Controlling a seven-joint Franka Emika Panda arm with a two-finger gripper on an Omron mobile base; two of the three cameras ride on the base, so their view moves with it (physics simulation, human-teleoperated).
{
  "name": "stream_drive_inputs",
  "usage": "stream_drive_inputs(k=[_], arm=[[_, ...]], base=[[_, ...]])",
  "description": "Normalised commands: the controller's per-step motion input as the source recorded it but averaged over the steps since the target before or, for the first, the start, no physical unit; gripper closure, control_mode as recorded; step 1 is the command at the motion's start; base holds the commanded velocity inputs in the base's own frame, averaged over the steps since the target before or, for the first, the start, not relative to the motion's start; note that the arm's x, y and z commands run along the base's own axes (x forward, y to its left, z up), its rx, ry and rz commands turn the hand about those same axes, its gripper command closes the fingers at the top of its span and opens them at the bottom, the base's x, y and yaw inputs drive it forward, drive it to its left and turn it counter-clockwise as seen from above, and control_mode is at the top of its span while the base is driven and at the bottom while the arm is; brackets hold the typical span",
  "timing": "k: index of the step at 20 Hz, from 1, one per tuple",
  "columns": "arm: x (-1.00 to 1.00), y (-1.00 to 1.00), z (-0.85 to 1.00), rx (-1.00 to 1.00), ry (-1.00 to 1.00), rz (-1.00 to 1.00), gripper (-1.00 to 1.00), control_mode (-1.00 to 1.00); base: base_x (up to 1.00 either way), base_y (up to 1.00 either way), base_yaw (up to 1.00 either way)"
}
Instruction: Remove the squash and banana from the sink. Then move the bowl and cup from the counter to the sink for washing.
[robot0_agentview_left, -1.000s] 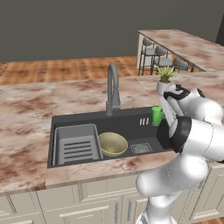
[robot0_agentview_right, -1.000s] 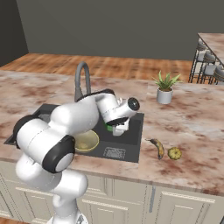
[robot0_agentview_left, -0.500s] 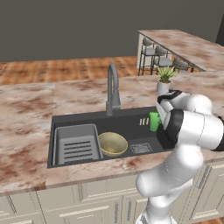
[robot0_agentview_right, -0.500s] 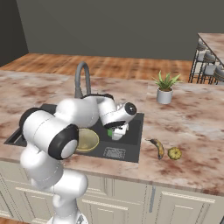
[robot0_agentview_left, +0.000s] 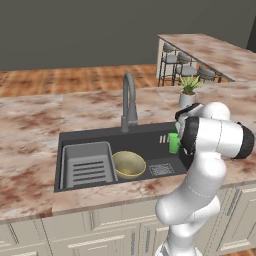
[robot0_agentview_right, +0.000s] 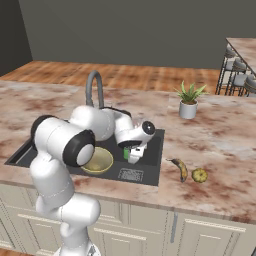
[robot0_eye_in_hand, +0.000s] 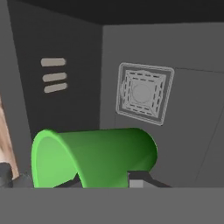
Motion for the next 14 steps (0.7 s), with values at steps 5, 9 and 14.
stream_drive_inputs(k=[5,9,14], arm=[[0.05,0.00,-0.37,0.00,0.00,-0.02,1.00,-1.00],[0.01,0.00,-0.37,0.00,0.00,-0.01,1.00,-1.00],[0.05,0.00,-0.29,0.00,0.00,-0.01,1.00,-1.00]], base=[[0.00,0.00,0.00],[0.00,0.00,0.00],[0.00,0.00,0.00]])
